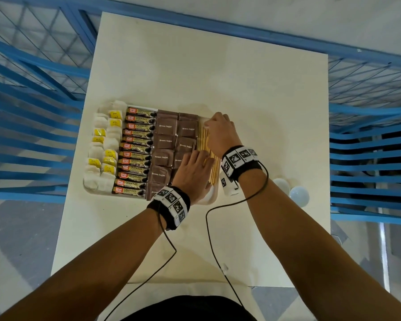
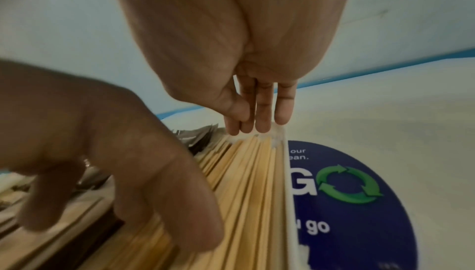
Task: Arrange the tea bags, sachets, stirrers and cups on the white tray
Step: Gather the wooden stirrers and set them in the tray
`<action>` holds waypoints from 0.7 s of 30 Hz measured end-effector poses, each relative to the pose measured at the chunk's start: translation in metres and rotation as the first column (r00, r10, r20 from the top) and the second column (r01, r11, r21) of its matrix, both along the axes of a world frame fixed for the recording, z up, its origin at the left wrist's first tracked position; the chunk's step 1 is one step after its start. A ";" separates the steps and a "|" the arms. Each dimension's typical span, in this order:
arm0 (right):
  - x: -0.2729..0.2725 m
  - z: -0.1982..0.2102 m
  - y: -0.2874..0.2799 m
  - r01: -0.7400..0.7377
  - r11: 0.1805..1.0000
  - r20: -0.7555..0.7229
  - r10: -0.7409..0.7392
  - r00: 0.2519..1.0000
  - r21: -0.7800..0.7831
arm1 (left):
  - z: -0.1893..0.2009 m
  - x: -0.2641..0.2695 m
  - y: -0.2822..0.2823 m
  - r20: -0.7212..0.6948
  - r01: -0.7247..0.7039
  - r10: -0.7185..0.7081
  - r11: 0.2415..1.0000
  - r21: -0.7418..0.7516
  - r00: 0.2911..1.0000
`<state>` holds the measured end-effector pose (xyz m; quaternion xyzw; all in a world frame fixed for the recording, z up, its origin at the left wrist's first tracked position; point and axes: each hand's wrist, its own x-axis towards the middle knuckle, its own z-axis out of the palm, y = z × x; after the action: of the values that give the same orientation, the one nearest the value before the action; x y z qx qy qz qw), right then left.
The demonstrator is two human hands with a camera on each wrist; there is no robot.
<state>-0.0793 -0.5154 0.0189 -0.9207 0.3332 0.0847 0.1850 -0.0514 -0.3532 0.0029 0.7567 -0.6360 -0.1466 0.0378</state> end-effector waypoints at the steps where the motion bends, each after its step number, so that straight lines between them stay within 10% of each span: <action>1: 0.002 0.001 -0.001 0.007 1.000 0.019 -0.007 1.000 0.002 | -0.001 0.001 0.001 -0.003 0.003 -0.003 1.000 -0.005 1.000; 21: -0.004 -0.004 -0.005 0.021 0.997 0.022 -0.023 0.999 0.077 | -0.001 0.014 0.006 -0.042 0.025 -0.027 0.998 -0.064 0.999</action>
<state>-0.0832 -0.5207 0.0145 -0.9100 0.3377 0.0850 0.2250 -0.0377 -0.3474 0.0017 0.7434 -0.6492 -0.1431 0.0736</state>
